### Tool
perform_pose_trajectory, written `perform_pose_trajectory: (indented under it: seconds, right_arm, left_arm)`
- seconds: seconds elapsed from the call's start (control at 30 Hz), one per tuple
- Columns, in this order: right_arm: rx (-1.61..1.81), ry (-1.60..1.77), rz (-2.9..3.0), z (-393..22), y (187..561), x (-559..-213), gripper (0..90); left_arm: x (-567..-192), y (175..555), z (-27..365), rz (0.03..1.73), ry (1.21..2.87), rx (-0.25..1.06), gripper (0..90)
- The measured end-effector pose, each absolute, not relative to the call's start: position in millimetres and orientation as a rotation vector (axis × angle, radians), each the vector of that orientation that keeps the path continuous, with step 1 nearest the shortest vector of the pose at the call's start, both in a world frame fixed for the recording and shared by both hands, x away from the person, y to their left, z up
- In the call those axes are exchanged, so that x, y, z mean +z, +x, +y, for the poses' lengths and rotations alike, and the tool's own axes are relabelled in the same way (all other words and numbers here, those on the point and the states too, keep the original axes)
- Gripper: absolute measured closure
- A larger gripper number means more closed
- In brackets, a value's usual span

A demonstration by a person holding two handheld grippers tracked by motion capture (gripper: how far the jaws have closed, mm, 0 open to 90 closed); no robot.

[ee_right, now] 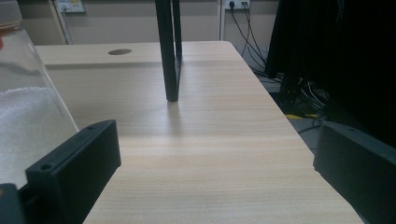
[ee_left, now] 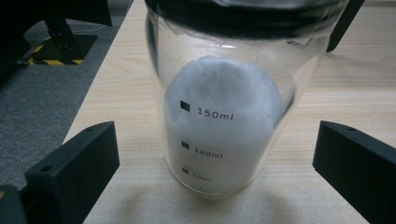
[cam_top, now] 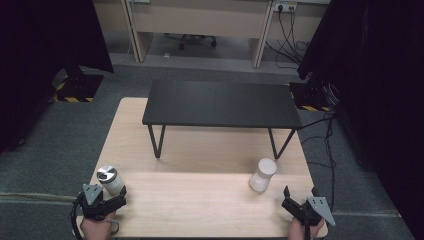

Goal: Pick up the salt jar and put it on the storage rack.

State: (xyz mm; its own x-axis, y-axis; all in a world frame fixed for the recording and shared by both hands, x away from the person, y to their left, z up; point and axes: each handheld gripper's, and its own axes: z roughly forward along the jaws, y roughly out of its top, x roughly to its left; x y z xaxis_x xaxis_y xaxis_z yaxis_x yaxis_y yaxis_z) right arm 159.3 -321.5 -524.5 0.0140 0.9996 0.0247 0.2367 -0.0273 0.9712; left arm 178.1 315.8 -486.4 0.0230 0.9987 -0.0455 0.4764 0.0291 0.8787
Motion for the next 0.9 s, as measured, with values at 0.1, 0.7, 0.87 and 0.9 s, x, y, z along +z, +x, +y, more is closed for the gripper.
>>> perform_pose_trajectory:
  seconds: [0.1, 0.7, 0.87, 0.9]
  right_arm:
    - [1.101, 1.407, 1.363, -322.1, 159.2, -524.7, 0.8]
    - [1.137, 1.398, 1.354, -326.3, 156.2, -527.4, 0.8]
    - [1.139, 1.394, 1.357, -326.7, 156.1, -527.6, 0.8]
    - [1.139, 1.393, 1.357, -326.5, 156.0, -527.6, 0.8]
  left_arm:
    - [-486.4, 178.4, 315.5, 1.553, 1.549, 0.877, 0.0]
    - [-483.3, 177.3, 314.5, 1.547, 1.555, 0.870, 0.0]
    - [-482.1, 173.8, 309.4, 1.558, 1.530, 0.866, 0.0]
    - [-481.9, 174.0, 307.6, 1.561, 1.533, 0.869, 0.0]
